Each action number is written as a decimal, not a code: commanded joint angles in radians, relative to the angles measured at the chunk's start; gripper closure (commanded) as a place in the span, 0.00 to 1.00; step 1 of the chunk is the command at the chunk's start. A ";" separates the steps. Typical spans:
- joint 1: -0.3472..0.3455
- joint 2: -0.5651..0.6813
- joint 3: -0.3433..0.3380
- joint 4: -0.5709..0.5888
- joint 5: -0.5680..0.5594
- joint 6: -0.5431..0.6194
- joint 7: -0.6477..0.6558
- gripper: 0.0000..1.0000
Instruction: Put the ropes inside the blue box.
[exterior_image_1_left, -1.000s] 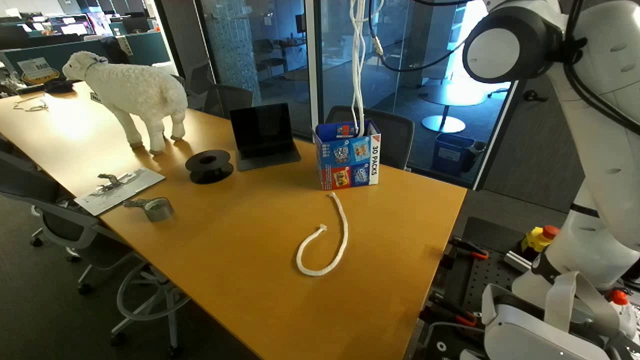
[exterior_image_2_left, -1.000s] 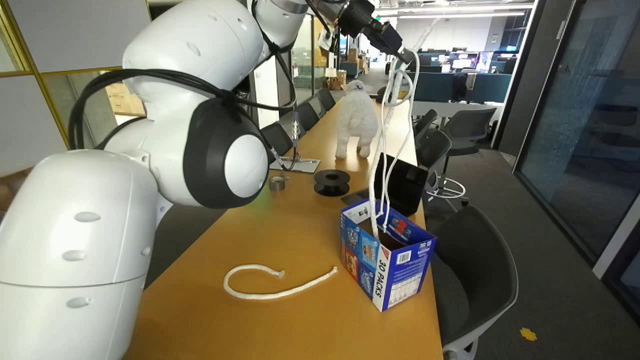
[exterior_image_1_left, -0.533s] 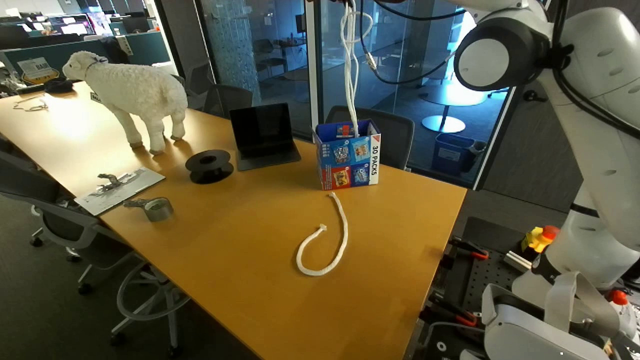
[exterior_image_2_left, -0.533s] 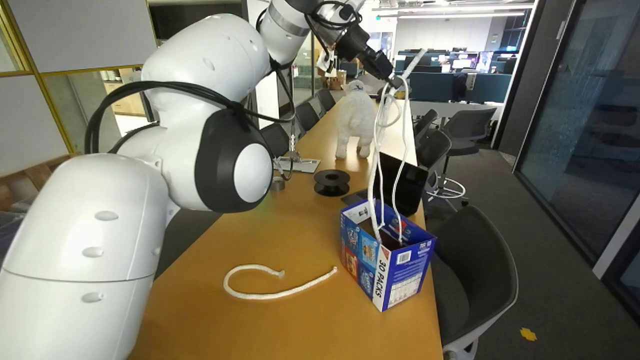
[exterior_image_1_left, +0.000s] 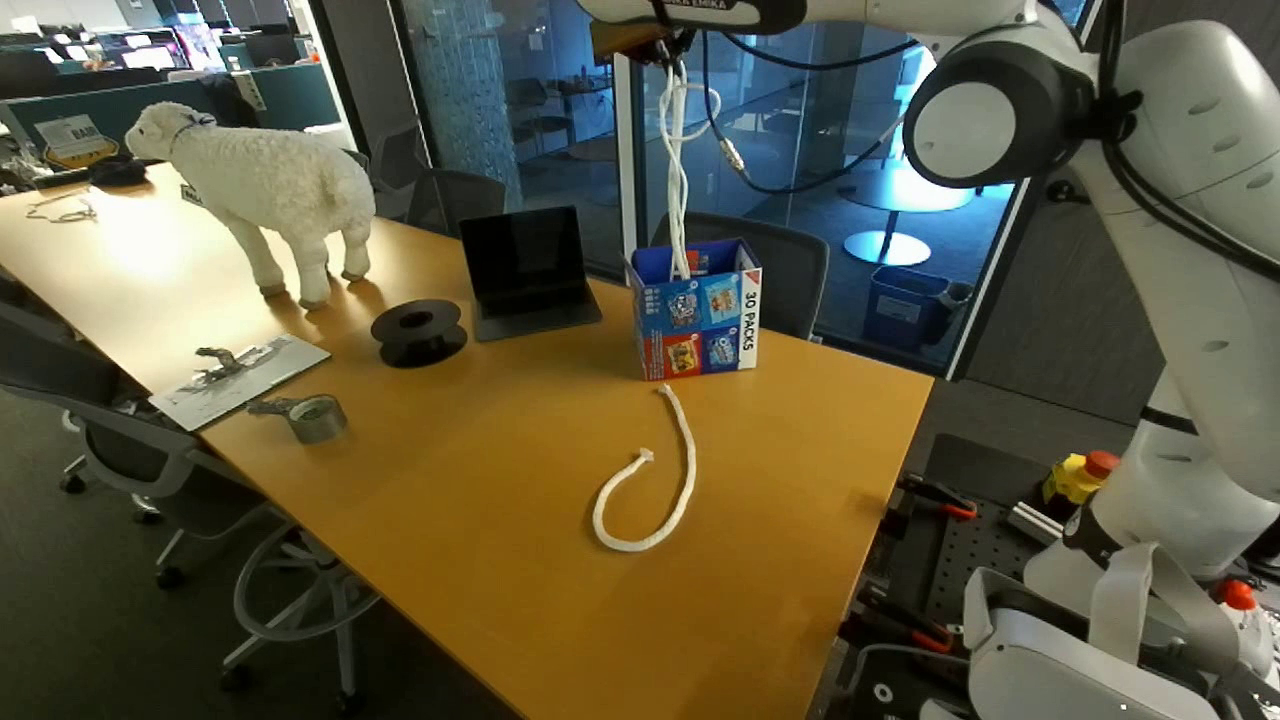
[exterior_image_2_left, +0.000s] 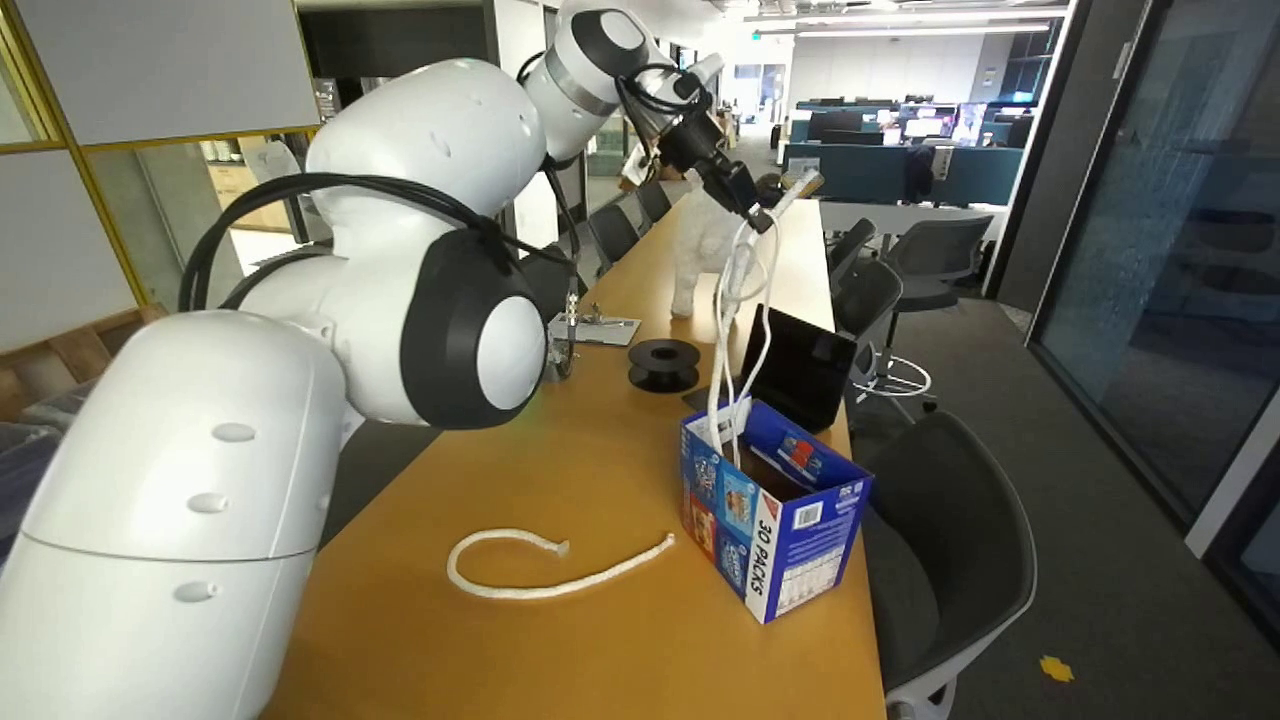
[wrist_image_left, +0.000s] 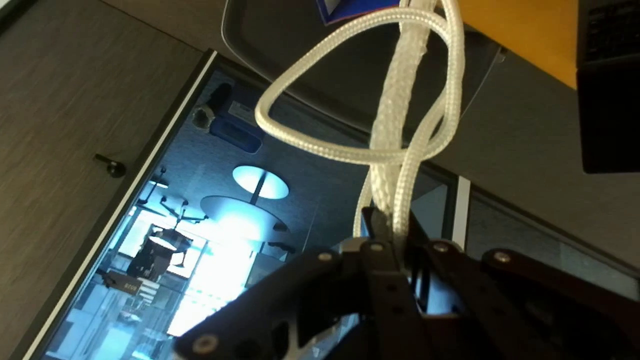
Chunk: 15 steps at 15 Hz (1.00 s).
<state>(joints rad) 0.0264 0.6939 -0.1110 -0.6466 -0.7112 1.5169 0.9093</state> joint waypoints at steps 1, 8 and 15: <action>-0.024 -0.022 0.039 -0.061 0.059 0.034 -0.010 0.97; -0.039 -0.059 0.056 -0.246 0.095 0.101 0.013 0.97; -0.048 -0.146 0.064 -0.552 0.119 0.286 0.055 0.97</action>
<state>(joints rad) -0.0059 0.6490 -0.0682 -1.0046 -0.6119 1.7052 0.9283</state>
